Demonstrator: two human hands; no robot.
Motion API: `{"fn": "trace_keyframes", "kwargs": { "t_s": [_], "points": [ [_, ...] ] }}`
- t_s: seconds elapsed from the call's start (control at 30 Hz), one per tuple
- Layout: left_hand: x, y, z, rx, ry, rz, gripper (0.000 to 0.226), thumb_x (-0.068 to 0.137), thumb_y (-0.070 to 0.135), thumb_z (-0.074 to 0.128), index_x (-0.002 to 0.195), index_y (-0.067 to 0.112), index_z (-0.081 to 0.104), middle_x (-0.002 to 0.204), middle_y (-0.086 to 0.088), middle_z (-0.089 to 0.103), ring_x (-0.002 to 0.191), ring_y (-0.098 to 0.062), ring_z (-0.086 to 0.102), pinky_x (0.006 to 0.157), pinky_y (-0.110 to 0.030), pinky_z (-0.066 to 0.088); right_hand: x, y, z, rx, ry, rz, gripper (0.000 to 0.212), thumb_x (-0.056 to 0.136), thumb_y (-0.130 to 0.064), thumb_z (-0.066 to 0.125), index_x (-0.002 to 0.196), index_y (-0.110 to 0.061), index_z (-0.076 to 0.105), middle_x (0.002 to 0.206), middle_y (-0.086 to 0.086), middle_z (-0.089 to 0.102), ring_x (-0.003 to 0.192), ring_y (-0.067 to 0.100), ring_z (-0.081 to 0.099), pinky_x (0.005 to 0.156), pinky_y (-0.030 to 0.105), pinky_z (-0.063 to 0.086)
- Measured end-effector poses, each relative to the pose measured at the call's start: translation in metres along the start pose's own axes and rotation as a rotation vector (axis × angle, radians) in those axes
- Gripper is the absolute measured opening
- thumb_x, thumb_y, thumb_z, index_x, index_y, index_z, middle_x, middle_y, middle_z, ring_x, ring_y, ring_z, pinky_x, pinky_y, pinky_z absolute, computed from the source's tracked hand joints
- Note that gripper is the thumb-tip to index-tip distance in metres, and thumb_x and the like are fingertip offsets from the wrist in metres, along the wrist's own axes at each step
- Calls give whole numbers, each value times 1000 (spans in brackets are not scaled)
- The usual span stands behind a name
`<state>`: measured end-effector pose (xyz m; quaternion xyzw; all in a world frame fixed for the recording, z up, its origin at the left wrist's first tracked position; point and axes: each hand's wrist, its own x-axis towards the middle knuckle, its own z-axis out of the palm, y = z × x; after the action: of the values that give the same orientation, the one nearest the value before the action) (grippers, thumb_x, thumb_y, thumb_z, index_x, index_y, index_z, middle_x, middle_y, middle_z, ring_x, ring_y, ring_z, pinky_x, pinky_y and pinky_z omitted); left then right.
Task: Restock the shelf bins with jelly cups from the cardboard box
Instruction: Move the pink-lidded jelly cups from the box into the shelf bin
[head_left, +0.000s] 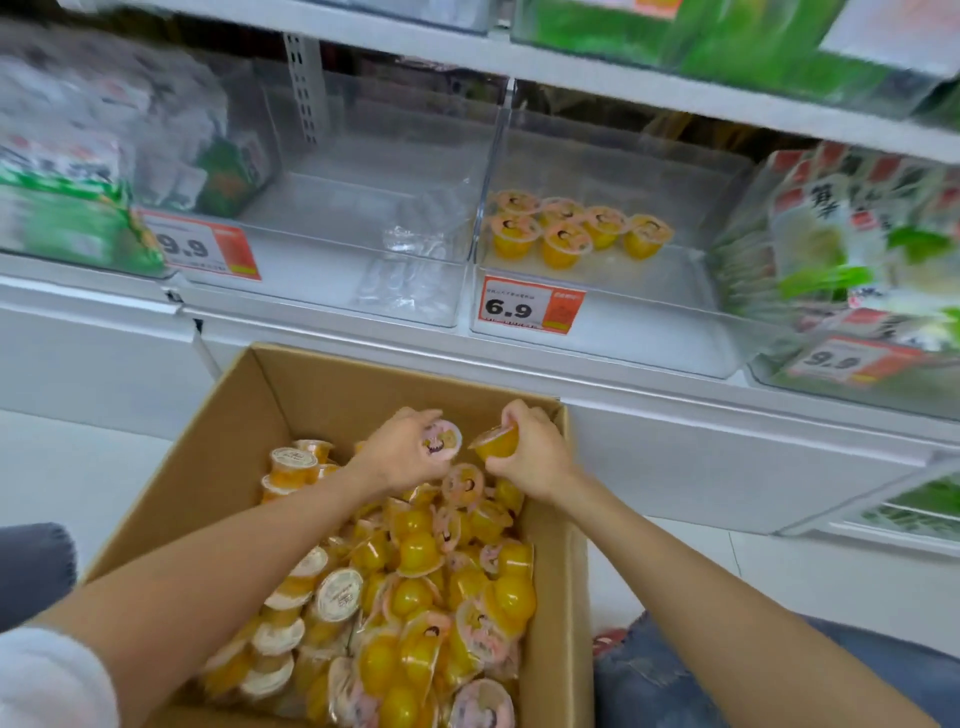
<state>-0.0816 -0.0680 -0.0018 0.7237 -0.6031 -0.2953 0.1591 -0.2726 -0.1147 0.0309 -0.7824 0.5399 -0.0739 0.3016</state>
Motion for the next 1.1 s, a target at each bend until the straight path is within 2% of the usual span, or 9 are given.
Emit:
{"fn": "trace_keyframes", "kwargs": {
  "t_s": [0.1, 0.17, 0.27, 0.5, 0.63, 0.77, 0.9, 0.97, 1.1],
  "points": [
    [-13, 46, -36, 54, 109, 130, 59, 72, 39, 70, 128, 25, 58, 122, 0, 60, 113, -18, 57, 92, -26, 43, -23, -13, -32, 17, 140, -95, 39, 65, -29, 69, 96, -29, 44, 104, -5, 48, 95, 21, 53, 83, 38, 47],
    [-18, 72, -56, 97, 181, 199, 53, 70, 48, 67, 120, 32, 59, 118, 7, 62, 110, -15, 60, 89, -27, 48, -35, -19, -54, 55, 231, -158, 47, 68, -23, 69, 113, -22, 53, 112, -1, 48, 103, 22, 54, 90, 35, 46],
    [-19, 108, -81, 111, 291, 273, 64, 68, 57, 63, 126, 31, 57, 122, 8, 59, 110, -13, 59, 90, -28, 49, -43, -25, -95, 69, 360, -217, 68, 71, -20, 69, 137, -18, 51, 122, -1, 48, 112, 16, 55, 98, 26, 43],
    [30, 199, -121, 9, 555, 420, 54, 69, 54, 66, 117, 33, 56, 115, 8, 59, 101, -15, 61, 84, -36, 52, -16, -16, -187, 48, 669, -191, 62, 75, -37, 77, 130, -16, 60, 122, 3, 59, 114, 19, 55, 98, 31, 44],
    [92, 244, -121, 149, 494, 435, 52, 73, 55, 63, 117, 28, 58, 111, 3, 65, 102, -22, 61, 89, -37, 48, 26, 6, -231, 60, 670, -72, 55, 74, -30, 79, 122, -7, 64, 119, 12, 61, 110, 25, 59, 96, 32, 45],
    [155, 260, -97, 251, 275, 351, 48, 80, 61, 54, 119, 33, 57, 118, -1, 65, 112, -24, 58, 96, -36, 47, 73, 41, -252, 36, 561, 91, 34, 74, -36, 76, 102, -17, 74, 99, 8, 73, 98, 26, 67, 82, 32, 53],
    [192, 259, -77, 360, 170, 304, 50, 82, 56, 56, 127, 36, 51, 131, -3, 57, 119, -27, 53, 97, -33, 43, 115, 74, -248, 70, 396, 105, 34, 82, -24, 72, 114, -16, 70, 115, 8, 69, 110, 25, 62, 93, 31, 49],
    [207, 254, -74, 411, 112, 308, 39, 82, 54, 58, 120, 44, 55, 135, 2, 54, 123, -25, 51, 100, -36, 41, 133, 85, -243, 107, 291, 123, 37, 83, -18, 70, 120, -15, 67, 121, 8, 65, 117, 24, 58, 100, 32, 46],
    [225, 238, -75, 476, 9, 317, 52, 82, 68, 53, 131, 55, 45, 150, 0, 37, 141, -31, 28, 113, -49, 26, 152, 93, -244, 326, 348, 166, 26, 76, -24, 78, 95, -6, 74, 102, 10, 72, 99, 24, 66, 92, 40, 51]
  ]
}}
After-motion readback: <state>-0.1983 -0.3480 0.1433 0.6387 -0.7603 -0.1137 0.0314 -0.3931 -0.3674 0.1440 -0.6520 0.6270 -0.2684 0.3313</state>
